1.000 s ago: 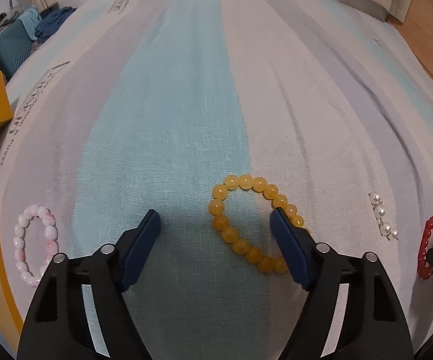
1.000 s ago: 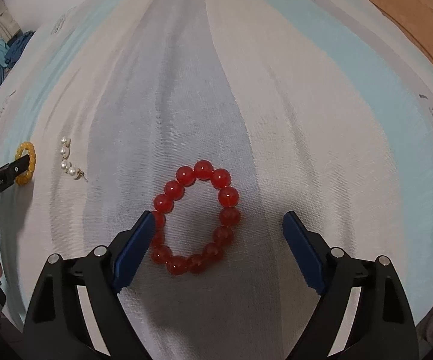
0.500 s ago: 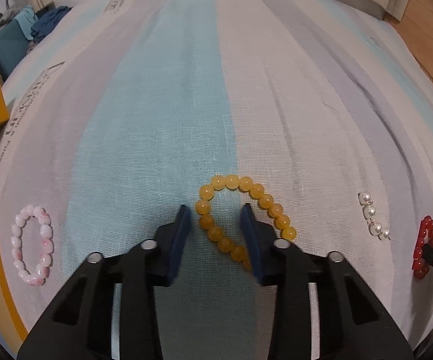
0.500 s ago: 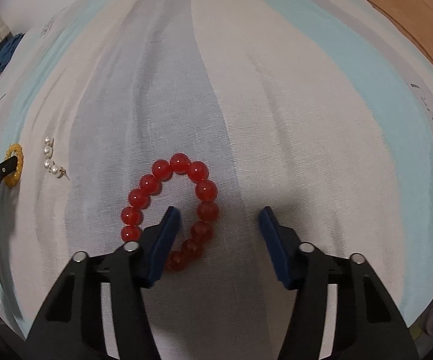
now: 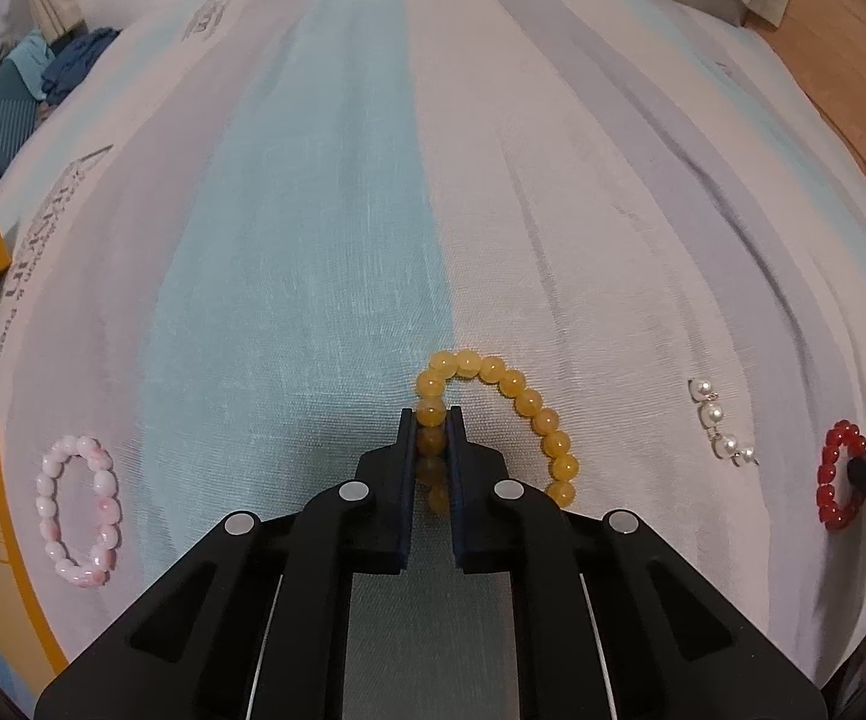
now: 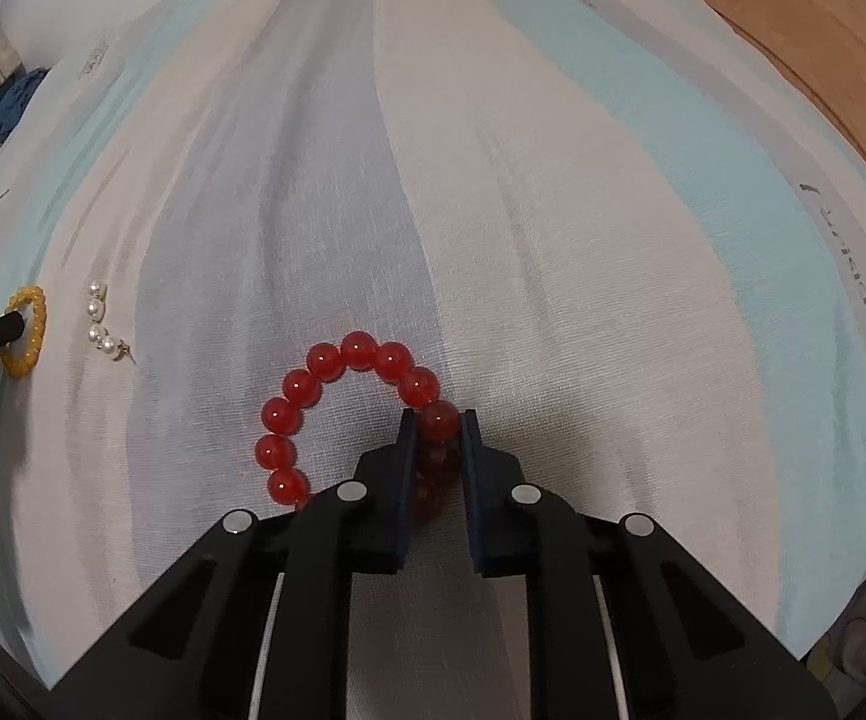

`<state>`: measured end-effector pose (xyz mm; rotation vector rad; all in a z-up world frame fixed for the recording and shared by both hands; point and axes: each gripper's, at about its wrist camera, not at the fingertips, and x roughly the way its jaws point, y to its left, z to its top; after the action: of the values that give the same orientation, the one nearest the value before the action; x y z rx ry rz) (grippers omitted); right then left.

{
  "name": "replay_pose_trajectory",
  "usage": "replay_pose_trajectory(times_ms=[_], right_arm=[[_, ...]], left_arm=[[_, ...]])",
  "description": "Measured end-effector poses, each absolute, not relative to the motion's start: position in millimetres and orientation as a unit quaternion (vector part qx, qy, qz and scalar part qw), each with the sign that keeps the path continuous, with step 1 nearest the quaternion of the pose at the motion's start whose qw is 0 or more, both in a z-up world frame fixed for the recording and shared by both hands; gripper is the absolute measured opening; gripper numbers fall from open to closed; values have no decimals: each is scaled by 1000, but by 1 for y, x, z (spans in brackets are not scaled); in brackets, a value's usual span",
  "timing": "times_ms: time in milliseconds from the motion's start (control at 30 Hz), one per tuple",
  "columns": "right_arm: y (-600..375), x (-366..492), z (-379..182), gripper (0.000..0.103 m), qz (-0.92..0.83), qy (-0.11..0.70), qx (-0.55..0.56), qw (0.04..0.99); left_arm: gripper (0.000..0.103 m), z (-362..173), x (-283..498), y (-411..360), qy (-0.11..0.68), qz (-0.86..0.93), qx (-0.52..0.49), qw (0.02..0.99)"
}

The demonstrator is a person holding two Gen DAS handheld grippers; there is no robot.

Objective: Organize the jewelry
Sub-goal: 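Grasp the yellow bead bracelet with the left tool while the right tool grasps the red bead bracelet, then carry both bracelets into the white box and open both tools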

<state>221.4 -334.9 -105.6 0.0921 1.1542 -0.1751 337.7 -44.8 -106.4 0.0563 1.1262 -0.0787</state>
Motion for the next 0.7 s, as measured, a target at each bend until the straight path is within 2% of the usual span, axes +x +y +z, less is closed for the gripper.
replay_pose_trajectory(times_ms=[700], right_arm=[[-332, 205, -67, 13, -57, 514, 46, 855]], left_arm=[[8, -69, 314, -47, 516, -59, 36, 854]])
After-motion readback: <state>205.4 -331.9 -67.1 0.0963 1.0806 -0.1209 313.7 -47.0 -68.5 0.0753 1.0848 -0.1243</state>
